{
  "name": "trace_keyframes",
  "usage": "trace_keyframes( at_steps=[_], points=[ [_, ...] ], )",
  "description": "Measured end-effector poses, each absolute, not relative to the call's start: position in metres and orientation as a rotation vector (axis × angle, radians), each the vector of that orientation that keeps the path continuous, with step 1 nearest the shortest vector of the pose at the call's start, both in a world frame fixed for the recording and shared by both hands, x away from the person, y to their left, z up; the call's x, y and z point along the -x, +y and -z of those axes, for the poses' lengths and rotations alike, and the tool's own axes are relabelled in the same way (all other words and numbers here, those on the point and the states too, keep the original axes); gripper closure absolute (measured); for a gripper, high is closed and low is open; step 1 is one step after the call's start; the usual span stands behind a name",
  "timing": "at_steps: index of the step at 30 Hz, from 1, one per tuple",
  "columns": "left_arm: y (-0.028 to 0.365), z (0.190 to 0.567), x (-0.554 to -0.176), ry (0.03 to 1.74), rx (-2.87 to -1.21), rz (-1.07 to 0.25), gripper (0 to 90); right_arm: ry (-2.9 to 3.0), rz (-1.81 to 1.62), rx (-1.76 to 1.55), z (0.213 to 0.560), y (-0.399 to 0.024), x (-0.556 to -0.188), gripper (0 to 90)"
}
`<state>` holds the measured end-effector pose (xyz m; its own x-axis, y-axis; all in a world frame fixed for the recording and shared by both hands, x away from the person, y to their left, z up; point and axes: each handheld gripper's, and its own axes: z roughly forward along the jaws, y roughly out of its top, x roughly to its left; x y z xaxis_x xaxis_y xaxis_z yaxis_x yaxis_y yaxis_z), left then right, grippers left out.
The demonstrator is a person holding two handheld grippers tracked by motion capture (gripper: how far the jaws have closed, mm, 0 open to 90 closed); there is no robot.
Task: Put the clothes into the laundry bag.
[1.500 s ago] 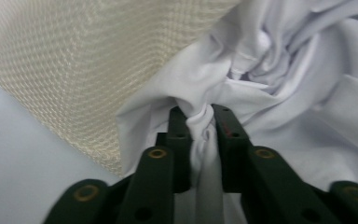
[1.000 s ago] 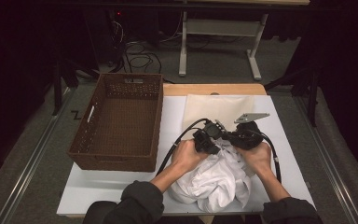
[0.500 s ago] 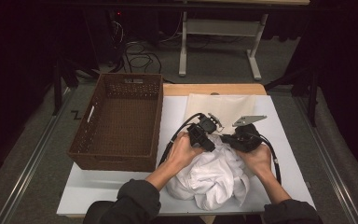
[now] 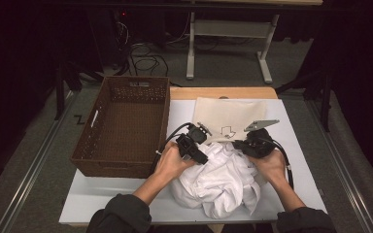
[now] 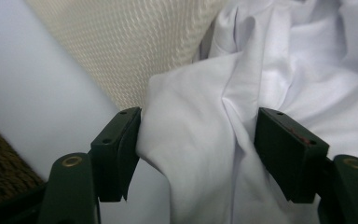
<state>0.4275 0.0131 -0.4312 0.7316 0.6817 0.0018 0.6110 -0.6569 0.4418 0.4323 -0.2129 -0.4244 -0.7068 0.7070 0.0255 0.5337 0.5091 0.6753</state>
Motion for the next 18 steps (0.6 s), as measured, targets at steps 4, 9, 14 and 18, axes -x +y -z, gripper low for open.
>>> trace_keyframes(
  at_steps=[4, 9, 14, 18],
  points=[
    [0.009, 0.448, -0.433, 1.005, -2.556, -0.116, 42.3, 2.505, -0.984, -1.058, 0.425, -0.213, -0.431, 88.4],
    [0.013, 0.453, -0.44, 1.017, -2.522, 0.018, 70.0, 2.512, -0.975, -1.043, 0.426, -0.213, -0.432, 88.5],
    [0.019, 0.441, -0.435, 0.941, -2.441, 0.034, 81.1, 2.503, -0.976, -1.062, 0.426, -0.215, -0.432, 88.4],
    [0.019, 0.428, -0.426, 0.847, -2.385, 0.015, 82.2, 2.497, -0.975, -1.059, 0.426, -0.216, -0.432, 88.5]
  ],
)
